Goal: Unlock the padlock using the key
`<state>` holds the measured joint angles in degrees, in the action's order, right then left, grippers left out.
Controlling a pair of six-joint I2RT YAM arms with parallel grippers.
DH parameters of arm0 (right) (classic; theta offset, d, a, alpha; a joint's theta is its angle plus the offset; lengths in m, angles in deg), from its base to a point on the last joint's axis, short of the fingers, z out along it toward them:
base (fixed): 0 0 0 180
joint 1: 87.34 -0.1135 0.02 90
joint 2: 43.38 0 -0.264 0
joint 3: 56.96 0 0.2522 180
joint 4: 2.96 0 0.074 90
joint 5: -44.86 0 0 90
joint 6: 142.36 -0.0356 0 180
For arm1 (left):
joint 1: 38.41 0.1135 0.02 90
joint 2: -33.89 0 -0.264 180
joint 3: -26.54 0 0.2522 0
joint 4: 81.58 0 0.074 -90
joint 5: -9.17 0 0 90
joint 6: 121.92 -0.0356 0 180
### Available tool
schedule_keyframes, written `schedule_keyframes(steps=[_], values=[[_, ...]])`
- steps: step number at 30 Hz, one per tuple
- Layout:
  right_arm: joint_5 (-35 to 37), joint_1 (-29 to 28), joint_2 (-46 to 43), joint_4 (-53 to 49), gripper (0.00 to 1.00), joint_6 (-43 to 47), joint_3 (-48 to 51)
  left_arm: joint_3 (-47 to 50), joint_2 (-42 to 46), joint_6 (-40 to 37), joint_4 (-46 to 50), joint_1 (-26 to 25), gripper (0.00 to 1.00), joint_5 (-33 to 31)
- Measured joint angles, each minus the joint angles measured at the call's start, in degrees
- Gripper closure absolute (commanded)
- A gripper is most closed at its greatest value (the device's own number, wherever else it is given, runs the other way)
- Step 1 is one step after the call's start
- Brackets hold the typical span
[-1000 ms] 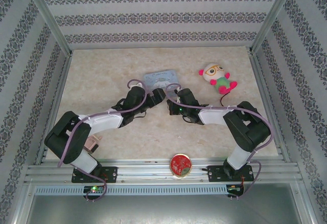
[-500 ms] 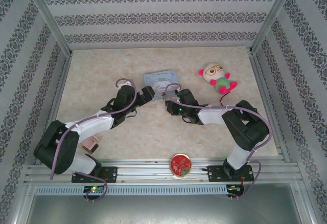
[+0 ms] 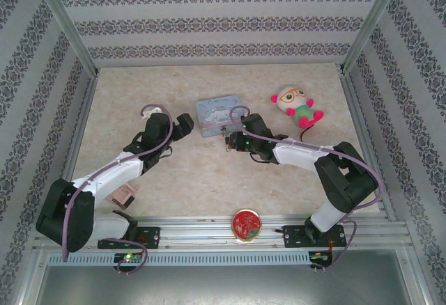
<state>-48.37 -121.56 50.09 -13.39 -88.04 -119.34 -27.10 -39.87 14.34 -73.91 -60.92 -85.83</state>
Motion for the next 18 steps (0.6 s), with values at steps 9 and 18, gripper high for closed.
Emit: schedule_keyframes(steps=[9, 18], values=[[0.2, 0.0, 6.2, -7.1, 0.57, 1.3, -8.5, -2.7, -2.2, -1.7, 1.8, 7.2, 0.01, 4.6], [0.2, 0.0, 11.9, -12.0, 0.57, 2.6, -14.4, -7.3, -6.4, -2.8, 1.9, 8.0, 0.01, 8.7]])
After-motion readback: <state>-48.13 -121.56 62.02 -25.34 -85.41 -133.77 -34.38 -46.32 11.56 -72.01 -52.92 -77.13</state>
